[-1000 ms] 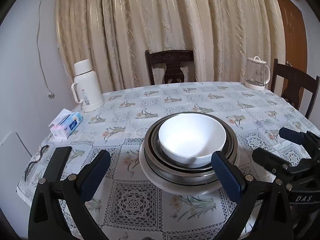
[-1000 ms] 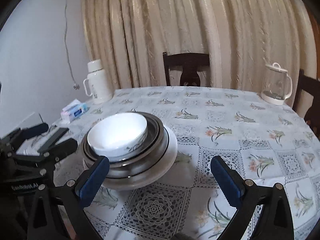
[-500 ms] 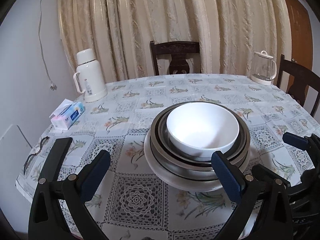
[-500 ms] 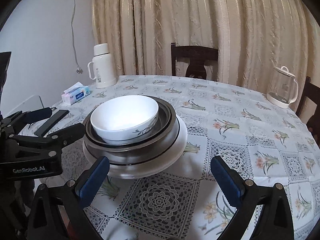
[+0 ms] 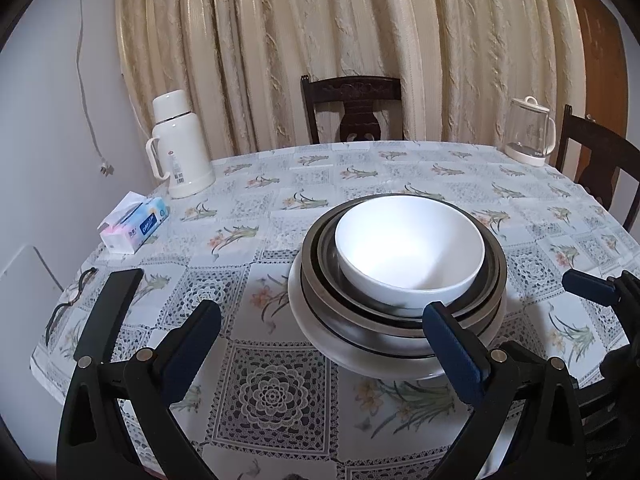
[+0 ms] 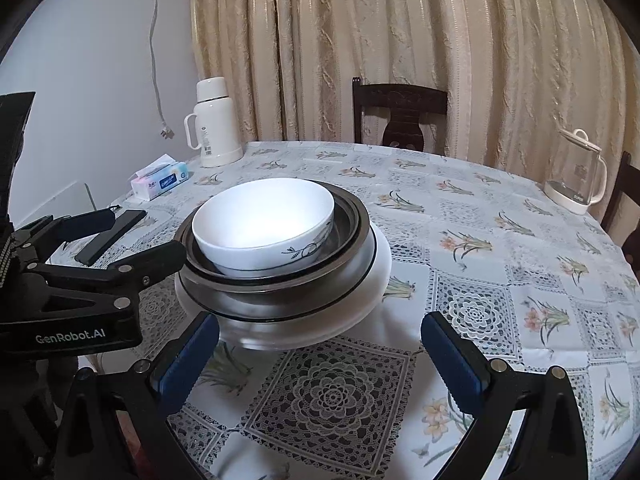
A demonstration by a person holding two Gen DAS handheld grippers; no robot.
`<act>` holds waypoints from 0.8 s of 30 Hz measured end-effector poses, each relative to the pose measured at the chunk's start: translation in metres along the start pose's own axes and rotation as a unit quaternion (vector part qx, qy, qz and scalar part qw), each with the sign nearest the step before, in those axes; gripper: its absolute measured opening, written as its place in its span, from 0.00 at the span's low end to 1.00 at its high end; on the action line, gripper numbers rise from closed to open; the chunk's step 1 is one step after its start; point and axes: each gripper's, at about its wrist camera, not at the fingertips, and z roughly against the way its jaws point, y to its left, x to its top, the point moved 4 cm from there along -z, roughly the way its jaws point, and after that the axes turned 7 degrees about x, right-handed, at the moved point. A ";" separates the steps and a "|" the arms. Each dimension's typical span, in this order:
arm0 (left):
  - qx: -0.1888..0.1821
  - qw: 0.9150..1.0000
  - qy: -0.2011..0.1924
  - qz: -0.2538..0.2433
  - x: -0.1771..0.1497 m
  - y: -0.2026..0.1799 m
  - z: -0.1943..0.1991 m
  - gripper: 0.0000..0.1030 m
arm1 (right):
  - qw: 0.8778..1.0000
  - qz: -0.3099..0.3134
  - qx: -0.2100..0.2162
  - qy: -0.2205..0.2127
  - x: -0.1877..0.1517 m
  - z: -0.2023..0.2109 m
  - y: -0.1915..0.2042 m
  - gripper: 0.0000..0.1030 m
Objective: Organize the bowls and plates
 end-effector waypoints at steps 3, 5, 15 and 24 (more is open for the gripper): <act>0.000 1.000 0.000 0.000 0.000 0.000 0.000 0.98 | 1.000 0.001 -0.001 0.000 0.000 -0.001 0.000 1.00; 0.000 1.000 0.000 0.000 0.000 0.000 0.000 0.98 | 1.000 0.002 -0.008 0.001 0.000 -0.001 0.000 1.00; -0.001 1.000 0.007 -0.005 -0.008 -0.008 -0.004 0.98 | 1.000 0.006 -0.020 0.007 -0.003 -0.004 -0.002 1.00; -0.001 1.000 0.008 -0.004 -0.008 -0.009 -0.004 0.98 | 1.000 0.015 -0.012 0.005 -0.005 -0.002 0.004 1.00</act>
